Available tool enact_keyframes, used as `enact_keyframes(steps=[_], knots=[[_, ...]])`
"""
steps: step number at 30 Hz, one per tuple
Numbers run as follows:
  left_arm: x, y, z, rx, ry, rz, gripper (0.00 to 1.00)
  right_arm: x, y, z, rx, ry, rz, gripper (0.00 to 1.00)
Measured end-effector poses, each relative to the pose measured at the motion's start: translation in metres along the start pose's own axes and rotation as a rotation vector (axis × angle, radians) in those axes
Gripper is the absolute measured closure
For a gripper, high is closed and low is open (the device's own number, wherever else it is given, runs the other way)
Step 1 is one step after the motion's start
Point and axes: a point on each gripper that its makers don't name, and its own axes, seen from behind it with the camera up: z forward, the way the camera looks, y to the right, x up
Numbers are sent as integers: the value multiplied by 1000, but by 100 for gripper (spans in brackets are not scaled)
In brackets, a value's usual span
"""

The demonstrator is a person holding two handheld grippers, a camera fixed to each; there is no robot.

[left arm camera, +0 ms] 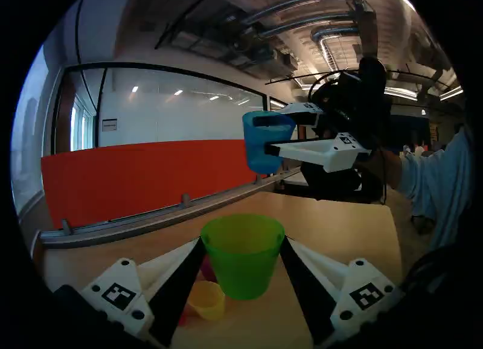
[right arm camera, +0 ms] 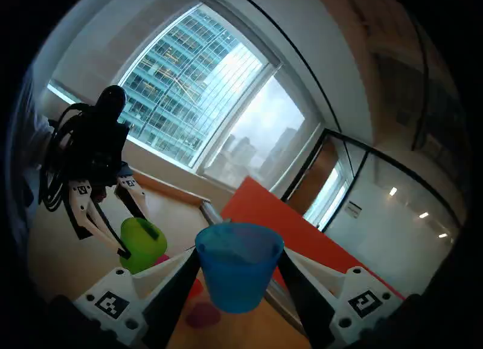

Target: Pour water

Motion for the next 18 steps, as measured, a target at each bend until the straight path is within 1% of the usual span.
enact_keyframes(steps=[6, 14, 18], knots=[[1, 3, 1, -6, 2, -3, 13, 8, 3, 9, 4, 8, -48, 10], [3, 7, 2, -15, 2, -1, 13, 18, 6, 21, 2, 10, -152, 10], [3, 9, 3, -21, 2, -5, 13, 22, 9, 26, -4, 14, -194, 10]])
